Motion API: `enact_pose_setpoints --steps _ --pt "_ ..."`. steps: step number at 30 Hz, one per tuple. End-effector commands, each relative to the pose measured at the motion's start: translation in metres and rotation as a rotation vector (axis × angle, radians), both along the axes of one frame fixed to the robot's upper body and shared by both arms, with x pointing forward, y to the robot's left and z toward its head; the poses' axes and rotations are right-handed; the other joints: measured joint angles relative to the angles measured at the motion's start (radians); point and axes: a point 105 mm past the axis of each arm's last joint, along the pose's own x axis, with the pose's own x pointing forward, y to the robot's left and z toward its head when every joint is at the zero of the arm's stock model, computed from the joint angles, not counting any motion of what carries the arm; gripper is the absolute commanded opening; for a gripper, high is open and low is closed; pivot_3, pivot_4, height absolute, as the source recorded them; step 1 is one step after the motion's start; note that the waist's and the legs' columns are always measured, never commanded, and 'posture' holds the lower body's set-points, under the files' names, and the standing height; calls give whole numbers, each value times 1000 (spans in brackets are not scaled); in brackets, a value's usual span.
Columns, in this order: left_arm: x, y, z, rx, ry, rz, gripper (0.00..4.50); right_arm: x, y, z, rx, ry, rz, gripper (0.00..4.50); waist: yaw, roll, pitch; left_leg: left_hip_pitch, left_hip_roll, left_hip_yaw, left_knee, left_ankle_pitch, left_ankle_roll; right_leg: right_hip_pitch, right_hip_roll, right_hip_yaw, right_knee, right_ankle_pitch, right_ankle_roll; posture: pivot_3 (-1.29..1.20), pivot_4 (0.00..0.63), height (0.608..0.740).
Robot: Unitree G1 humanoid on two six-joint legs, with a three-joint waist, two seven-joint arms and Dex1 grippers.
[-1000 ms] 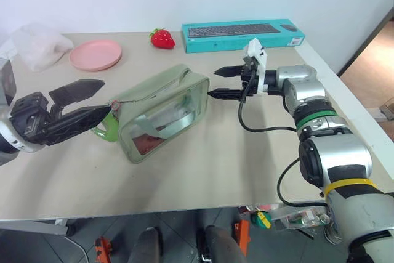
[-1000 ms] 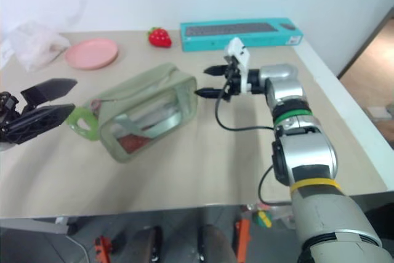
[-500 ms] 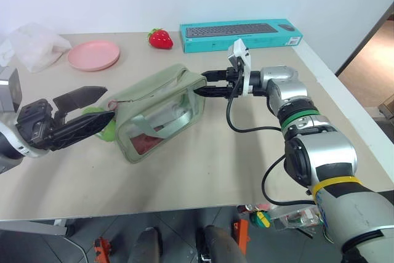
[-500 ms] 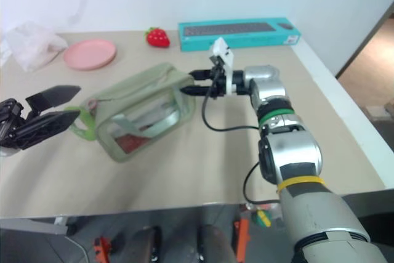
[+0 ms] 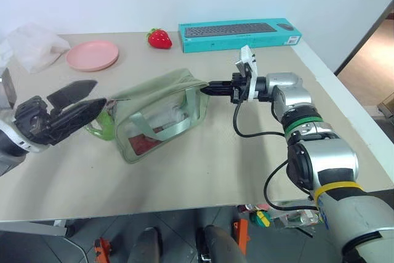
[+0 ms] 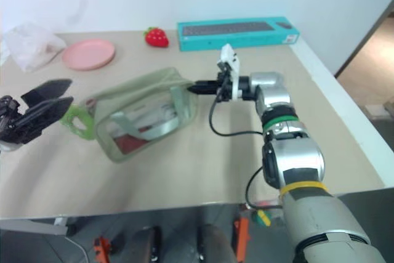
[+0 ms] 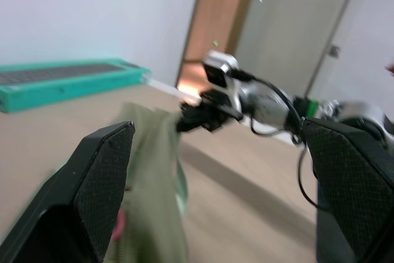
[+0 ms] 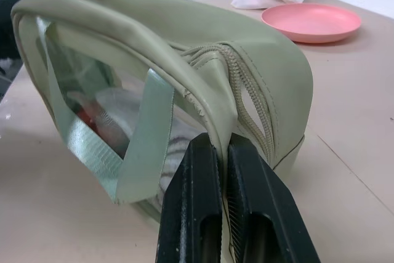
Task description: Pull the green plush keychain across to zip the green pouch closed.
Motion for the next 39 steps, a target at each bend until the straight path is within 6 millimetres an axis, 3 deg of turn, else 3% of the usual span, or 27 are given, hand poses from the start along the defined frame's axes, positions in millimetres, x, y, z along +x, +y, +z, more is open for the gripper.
enact_pose_setpoints --steps 1,7,11,19,26,27,33,34,35,38,39 --pt "-3 11 11 -42 -53 48 4500 -3 -18 12 2 -81 -21 19 1 0 0 0 0 1 1 0 0 0 0 1 0 1 1 0 150 740" --pt "0 12 3 -53 -20 57 4500 -22 -24 30 -57 -240 -50 19 10 0 0 -1 -1 3 2 0 0 -1 -1 3 0 1 3 0 150 740" --pt "2 11 -3 -45 0 56 4500 -49 -15 37 -89 -276 -57 19 9 0 0 -1 0 8 1 0 0 -3 -1 6 0 2 4 0 150 740" --pt "4 10 -5 -45 8 48 4500 -87 0 10 -187 -189 -95 19 3 -2 -1 1 4 11 1 0 0 -5 3 8 1 3 1 0 150 740" --pt "3 7 -7 -38 19 37 4500 -75 -5 -8 -151 -73 -220 19 -13 -4 -3 4 8 15 1 0 0 -5 7 11 1 6 -3 0 150 740" --pt "3 7 -8 -38 20 36 4500 -73 -7 -7 -141 -71 -235 730 -14 -4 -3 4 9 15 1 0 0 -5 8 11 1 6 -3 0 150 740" --pt "4 6 -9 -37 23 35 4500 -55 -22 17 -47 -82 -310 2813 -14 -5 -3 2 9 17 1 0 0 -7 8 12 1 6 -3 0 150 740" --pt "4 6 -9 -37 24 34 4500 -54 -25 20 -39 -81 -318 2963 -14 -5 -3 2 9 18 1 0 0 -7 8 13 1 7 -2 0 150 740" --pt "4 5 -9 -38 24 33 4500 -51 -28 21 -37 -83 -332 3521 -14 -5 -3 2 8 18 1 0 0 -7 8 13 1 7 -2 0 150 740" --pt "4 4 -10 -39 26 29 4500 -46 -38 26 -7 -66 -359 4492 -14 -6 -3 1 8 18 1 0 0 -7 8 13 0 6 -1 0 150 740" --pt "4 4 -10 -40 27 28 4500 -48 -39 30 10 -69 -341 4492 -14 -6 -3 1 8 18 1 0 0 -7 8 13 0 6 -1 0 150 740"
